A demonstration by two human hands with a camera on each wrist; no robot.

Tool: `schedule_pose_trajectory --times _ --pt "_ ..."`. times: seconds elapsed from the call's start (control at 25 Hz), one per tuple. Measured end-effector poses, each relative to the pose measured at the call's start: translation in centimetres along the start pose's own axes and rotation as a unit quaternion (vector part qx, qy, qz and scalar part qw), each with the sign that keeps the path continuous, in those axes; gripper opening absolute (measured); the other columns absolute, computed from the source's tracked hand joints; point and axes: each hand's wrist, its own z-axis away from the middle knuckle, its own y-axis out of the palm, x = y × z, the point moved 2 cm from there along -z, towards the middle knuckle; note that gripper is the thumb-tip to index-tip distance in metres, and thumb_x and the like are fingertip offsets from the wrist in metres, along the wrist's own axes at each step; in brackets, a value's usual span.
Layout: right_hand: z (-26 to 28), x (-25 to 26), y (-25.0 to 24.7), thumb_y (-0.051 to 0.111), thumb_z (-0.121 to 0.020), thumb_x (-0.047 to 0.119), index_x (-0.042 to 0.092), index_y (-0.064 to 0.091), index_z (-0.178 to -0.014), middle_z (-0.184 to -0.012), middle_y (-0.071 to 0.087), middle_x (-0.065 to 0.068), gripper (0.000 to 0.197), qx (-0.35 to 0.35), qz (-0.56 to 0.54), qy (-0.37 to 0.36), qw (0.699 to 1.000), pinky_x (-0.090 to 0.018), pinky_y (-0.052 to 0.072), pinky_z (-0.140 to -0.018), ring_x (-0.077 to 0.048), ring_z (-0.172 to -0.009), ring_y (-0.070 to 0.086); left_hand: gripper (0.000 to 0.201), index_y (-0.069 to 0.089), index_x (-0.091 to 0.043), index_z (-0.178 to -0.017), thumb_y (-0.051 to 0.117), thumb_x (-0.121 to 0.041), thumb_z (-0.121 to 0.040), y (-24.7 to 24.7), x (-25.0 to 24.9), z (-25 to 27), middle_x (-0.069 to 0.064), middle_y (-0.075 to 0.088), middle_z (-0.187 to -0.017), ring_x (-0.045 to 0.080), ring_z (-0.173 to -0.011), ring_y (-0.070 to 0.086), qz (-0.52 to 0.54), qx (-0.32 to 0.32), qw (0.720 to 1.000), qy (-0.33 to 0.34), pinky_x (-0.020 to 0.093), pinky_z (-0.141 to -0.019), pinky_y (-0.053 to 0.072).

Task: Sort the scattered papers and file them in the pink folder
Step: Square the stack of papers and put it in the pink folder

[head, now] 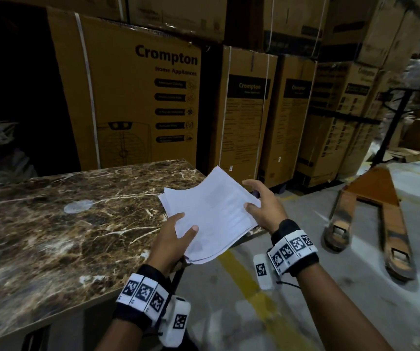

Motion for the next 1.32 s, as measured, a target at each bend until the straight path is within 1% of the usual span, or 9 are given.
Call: schedule_pose_trajectory --times 0.32,0.44,0.56,0.68,0.8,0.92,1.08,1.16,1.32 --pt "2.2 12.3 -1.9 0.057 -0.097 0.009 0.039 0.063 -0.120 -0.127 0.065 -0.008 0.038 -0.062 -0.018 -0.198 0.978 -0.034 0.056 -0.083 -0.024 -0.104 0.064 0.066 0.030 -0.027 -0.154 0.061 -0.036 -0.097 -2.9 -2.4 0.7 0.010 0.053 -0.135 0.026 -0.129 0.049 0.113 -0.022 0.993 -0.024 0.035 -0.094 0.045" --pt "1.4 16.5 -2.6 0.060 -0.096 0.009 0.030 0.068 -0.116 -0.131 0.064 -0.003 0.030 -0.074 -0.040 -0.243 0.966 -0.009 0.052 -0.071 -0.007 -0.106 0.058 0.053 0.036 -0.030 -0.149 0.045 -0.050 -0.101 -3.0 -3.3 0.9 0.002 0.049 -0.143 0.021 -0.120 0.056 0.191 0.000 0.979 -0.073 0.032 -0.091 0.048" --pt "1.4 18.8 -2.5 0.062 -0.095 0.010 0.029 0.070 -0.111 -0.131 0.064 0.000 0.027 -0.081 -0.089 -0.267 0.956 -0.017 0.046 -0.084 -0.014 -0.120 0.056 0.062 0.052 -0.018 -0.135 0.038 -0.065 -0.098 -2.4 -4.4 2.1 0.021 0.063 -0.127 0.034 -0.096 0.067 0.423 0.117 0.885 -0.157 0.047 -0.084 0.057" --pt "2.0 18.5 -2.2 0.064 -0.094 0.010 0.028 0.071 -0.112 -0.128 0.065 0.005 0.026 -0.072 -0.140 -0.264 0.952 -0.027 0.045 -0.103 -0.012 -0.127 0.053 0.058 0.055 -0.022 -0.141 0.047 -0.060 -0.097 -3.7 -4.3 2.3 0.027 0.061 -0.131 0.039 -0.112 0.065 0.567 0.148 0.804 -0.099 0.053 -0.092 0.056" --pt "2.3 15.9 -1.7 0.066 -0.093 0.013 0.030 0.071 -0.113 -0.126 0.066 0.007 0.027 -0.065 -0.177 -0.241 0.952 -0.034 0.048 -0.103 -0.012 -0.124 0.056 0.063 0.036 -0.022 -0.154 0.057 -0.046 -0.100 -6.4 -2.8 0.9 0.014 0.043 -0.154 0.034 -0.138 0.046 0.611 0.122 0.781 -0.050 0.054 -0.109 0.043" --pt "3.0 13.1 -0.2 0.066 -0.091 0.011 0.031 0.072 -0.109 -0.117 0.069 0.010 0.027 -0.051 -0.227 -0.207 0.950 -0.032 0.054 -0.085 -0.011 -0.109 0.062 0.064 0.032 -0.032 -0.154 0.063 -0.033 -0.098 -9.1 -2.0 0.8 0.009 0.045 -0.153 0.036 -0.133 0.051 0.594 0.084 0.797 -0.065 0.060 -0.105 0.044" --pt "4.4 9.7 2.9 0.064 -0.093 0.007 0.031 0.070 -0.107 -0.119 0.067 0.007 0.029 -0.020 -0.266 -0.146 0.953 -0.026 0.051 -0.081 -0.005 -0.104 0.061 0.058 0.044 -0.032 -0.146 0.060 -0.006 -0.096 -11.8 -1.6 0.9 0.017 0.063 -0.131 0.037 -0.097 0.071 0.433 0.023 0.897 -0.086 0.042 -0.064 0.061" --pt "5.0 7.9 4.5 0.066 -0.093 0.009 0.035 0.068 -0.109 -0.125 0.064 0.007 0.031 0.044 -0.289 -0.060 0.955 -0.038 0.055 -0.091 -0.015 -0.112 0.062 0.052 0.056 -0.027 -0.137 0.060 0.002 -0.094 -13.0 -1.3 1.7 0.016 0.067 -0.124 0.037 -0.101 0.070 0.382 0.011 0.920 -0.089 0.041 -0.066 0.061" --pt "5.4 6.6 7.3 0.061 -0.097 0.010 0.015 0.062 -0.127 -0.102 0.072 -0.001 0.031 0.252 -0.315 0.105 0.909 -0.026 0.059 -0.066 -0.011 -0.079 0.072 0.040 0.064 -0.014 -0.125 0.058 0.009 -0.093 -15.0 0.6 3.8 0.021 0.065 -0.128 0.037 -0.112 0.065 0.285 -0.003 0.952 -0.115 0.044 -0.089 0.057"
